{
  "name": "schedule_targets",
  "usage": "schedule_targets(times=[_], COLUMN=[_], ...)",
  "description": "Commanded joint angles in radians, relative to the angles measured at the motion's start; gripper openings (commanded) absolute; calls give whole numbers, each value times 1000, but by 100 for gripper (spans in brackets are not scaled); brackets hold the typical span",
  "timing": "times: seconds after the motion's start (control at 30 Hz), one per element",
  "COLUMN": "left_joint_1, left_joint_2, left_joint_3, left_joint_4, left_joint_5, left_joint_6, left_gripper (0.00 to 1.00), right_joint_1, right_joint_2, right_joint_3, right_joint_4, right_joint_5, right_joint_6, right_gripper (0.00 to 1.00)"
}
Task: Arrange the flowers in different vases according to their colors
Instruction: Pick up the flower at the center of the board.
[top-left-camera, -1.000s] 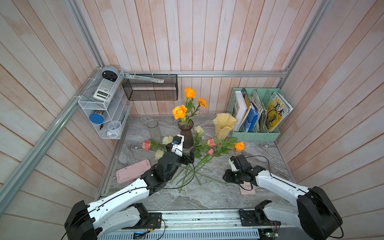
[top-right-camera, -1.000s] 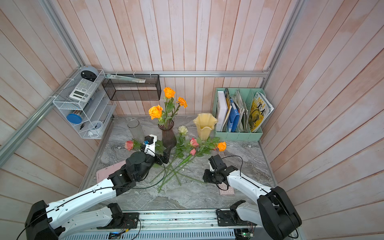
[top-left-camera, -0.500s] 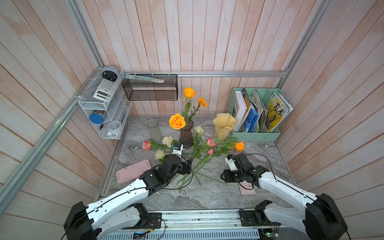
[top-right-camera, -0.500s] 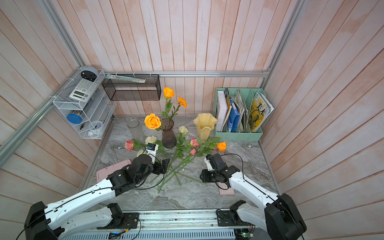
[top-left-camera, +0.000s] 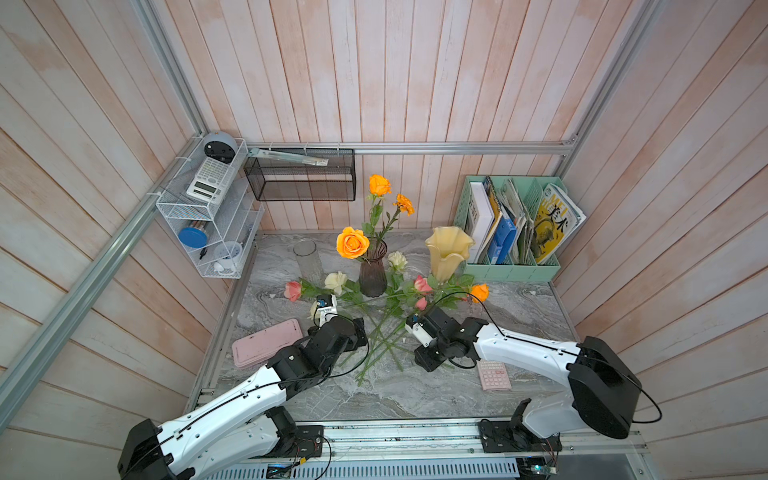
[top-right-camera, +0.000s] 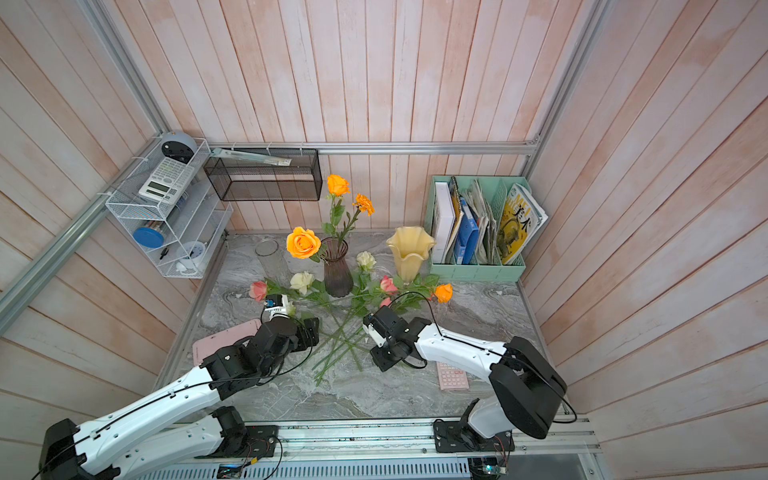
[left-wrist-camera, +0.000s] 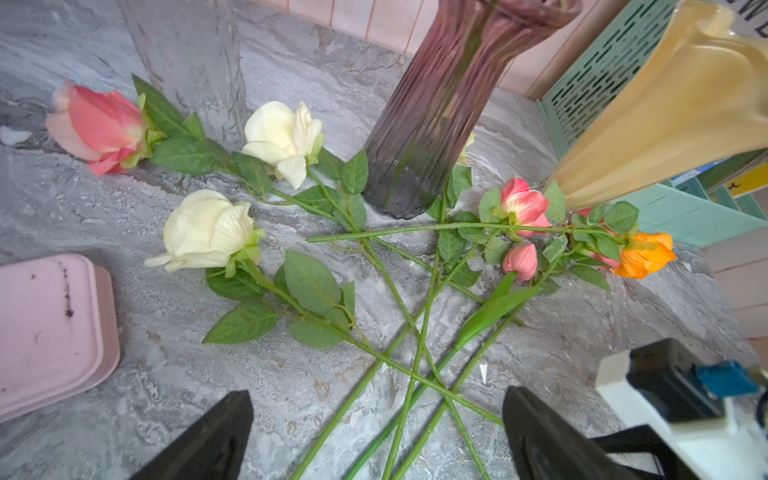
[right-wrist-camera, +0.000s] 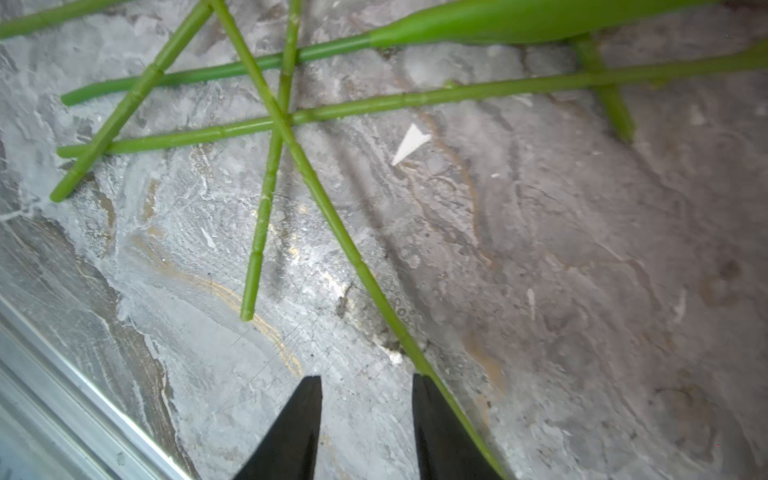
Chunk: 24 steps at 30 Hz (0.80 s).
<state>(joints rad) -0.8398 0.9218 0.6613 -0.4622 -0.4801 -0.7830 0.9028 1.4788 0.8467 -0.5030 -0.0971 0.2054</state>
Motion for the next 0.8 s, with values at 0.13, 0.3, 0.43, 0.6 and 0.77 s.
schedule_targets(times=[0.13, 0.3, 0.43, 0.6, 0.77], left_joint_1=[12, 13, 13, 13, 13], left_joint_2=[5, -13, -52, -118, -155], left_joint_3=[-25, -37, -72, -121, -141], left_joint_4=[-36, -36, -20, -6, 11], left_joint_5=[-23, -18, 9, 36, 69], left_joint_6=[-63, -42, -41, -52, -32], left_gripper=[100, 100, 100, 100, 100], right_joint_1=[35, 38, 40, 39, 39], right_joint_2=[130, 177, 214, 260, 303], right_joint_3=[95, 123, 142, 162, 163], right_joint_4=[-17, -10, -3, 10, 32], right_joint_5=[128, 175, 190, 177, 157], right_joint_6=[-52, -64, -82, -109, -115], right_gripper=[41, 41, 41, 40, 34])
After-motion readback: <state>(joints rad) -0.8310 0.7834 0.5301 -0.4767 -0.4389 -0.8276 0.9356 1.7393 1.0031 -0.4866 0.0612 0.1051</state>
